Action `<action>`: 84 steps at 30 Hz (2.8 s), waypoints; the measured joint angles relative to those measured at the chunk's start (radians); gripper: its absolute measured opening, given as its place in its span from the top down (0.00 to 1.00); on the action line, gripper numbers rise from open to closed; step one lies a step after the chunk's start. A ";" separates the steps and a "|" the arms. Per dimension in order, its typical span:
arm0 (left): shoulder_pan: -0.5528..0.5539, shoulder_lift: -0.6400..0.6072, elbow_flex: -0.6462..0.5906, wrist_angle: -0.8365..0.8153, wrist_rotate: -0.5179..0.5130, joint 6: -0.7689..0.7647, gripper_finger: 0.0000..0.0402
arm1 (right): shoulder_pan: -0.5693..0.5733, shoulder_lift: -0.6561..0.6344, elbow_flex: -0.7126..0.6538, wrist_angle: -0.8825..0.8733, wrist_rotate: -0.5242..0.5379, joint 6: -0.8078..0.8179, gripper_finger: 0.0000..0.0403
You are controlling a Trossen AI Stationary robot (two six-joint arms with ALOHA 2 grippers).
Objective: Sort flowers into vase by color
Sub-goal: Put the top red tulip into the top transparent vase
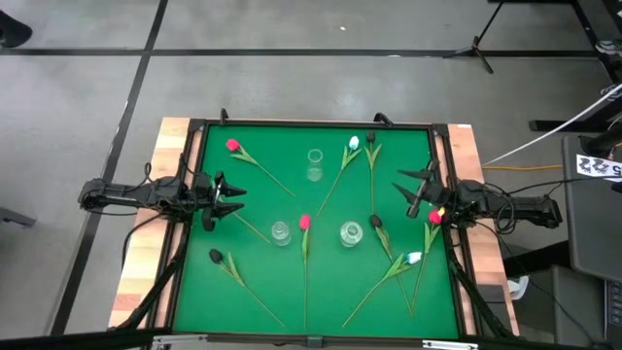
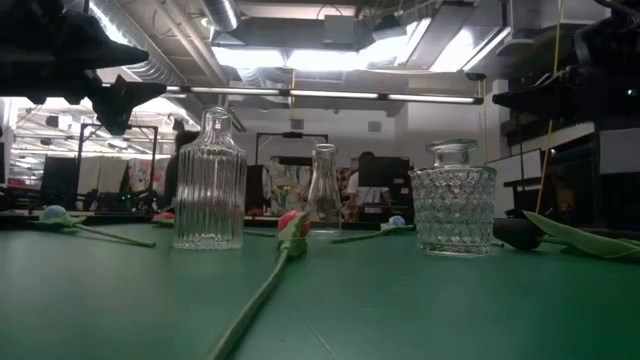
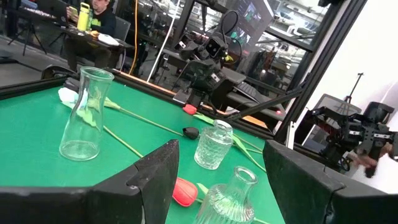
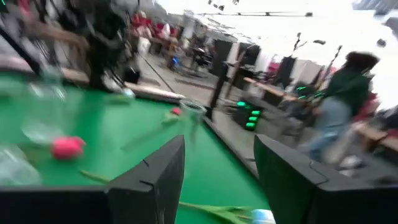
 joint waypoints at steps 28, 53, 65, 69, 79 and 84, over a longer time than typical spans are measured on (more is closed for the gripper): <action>0.000 0.000 0.000 0.105 -0.309 -0.439 0.43 | 0.000 0.000 0.000 0.033 -0.029 0.134 0.52; 0.000 0.231 0.341 0.100 -0.236 -0.313 0.43 | 0.000 0.000 0.000 0.096 -0.029 0.250 0.52; 0.018 0.635 0.668 -0.208 -0.290 -0.320 0.43 | 0.000 0.000 0.000 0.085 -0.010 0.253 0.52; 0.051 0.716 0.691 -0.210 -0.324 -0.321 0.43 | 0.000 0.000 0.000 0.085 -0.002 0.253 0.52; 0.130 0.796 0.691 -0.261 -0.336 -0.457 0.43 | 0.000 0.000 0.000 0.082 0.000 0.265 0.52; 0.133 0.795 0.691 -0.260 -0.336 -0.457 0.43 | 0.000 0.000 0.000 0.082 0.017 0.265 0.52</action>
